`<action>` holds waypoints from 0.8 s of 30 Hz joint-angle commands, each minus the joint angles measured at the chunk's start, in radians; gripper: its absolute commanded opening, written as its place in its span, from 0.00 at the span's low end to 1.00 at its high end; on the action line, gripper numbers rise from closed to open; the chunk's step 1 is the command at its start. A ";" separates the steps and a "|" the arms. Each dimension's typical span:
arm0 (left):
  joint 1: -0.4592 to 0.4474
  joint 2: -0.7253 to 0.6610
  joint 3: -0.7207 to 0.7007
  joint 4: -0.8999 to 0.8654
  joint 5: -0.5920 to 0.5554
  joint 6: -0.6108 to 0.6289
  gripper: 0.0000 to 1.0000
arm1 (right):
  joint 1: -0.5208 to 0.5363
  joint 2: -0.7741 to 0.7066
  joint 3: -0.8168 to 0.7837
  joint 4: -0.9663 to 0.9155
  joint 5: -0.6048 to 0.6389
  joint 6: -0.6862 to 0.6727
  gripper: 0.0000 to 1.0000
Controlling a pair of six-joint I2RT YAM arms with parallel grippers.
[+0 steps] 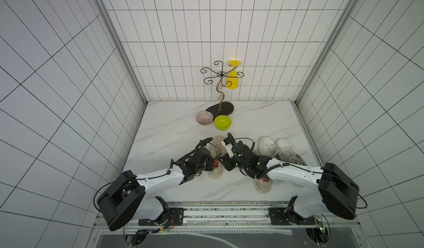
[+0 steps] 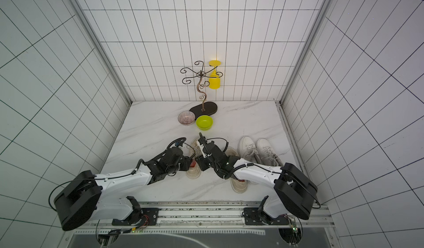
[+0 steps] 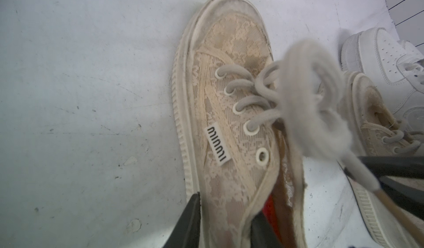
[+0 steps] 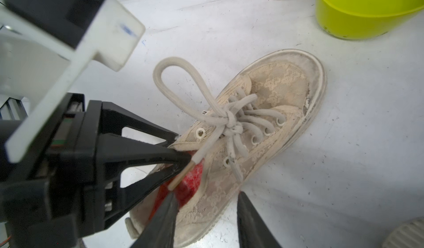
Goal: Remove the insole from the shoe
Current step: Untie the shoelace on the shoe.
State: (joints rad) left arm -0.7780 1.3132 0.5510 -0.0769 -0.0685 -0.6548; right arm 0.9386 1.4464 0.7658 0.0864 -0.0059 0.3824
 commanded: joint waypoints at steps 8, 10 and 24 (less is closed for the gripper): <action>0.002 -0.020 -0.019 0.022 0.021 -0.005 0.27 | 0.008 0.033 0.147 0.019 0.030 0.007 0.44; 0.002 -0.022 -0.019 0.025 0.022 -0.005 0.27 | 0.011 0.032 0.151 0.025 0.030 0.006 0.46; 0.002 -0.024 -0.024 0.027 0.024 -0.007 0.25 | 0.012 0.051 0.187 -0.006 0.115 0.003 0.21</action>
State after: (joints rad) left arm -0.7773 1.3003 0.5388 -0.0631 -0.0479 -0.6552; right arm 0.9436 1.5017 0.8463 0.0895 0.0795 0.3828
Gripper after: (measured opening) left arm 0.256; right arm 0.217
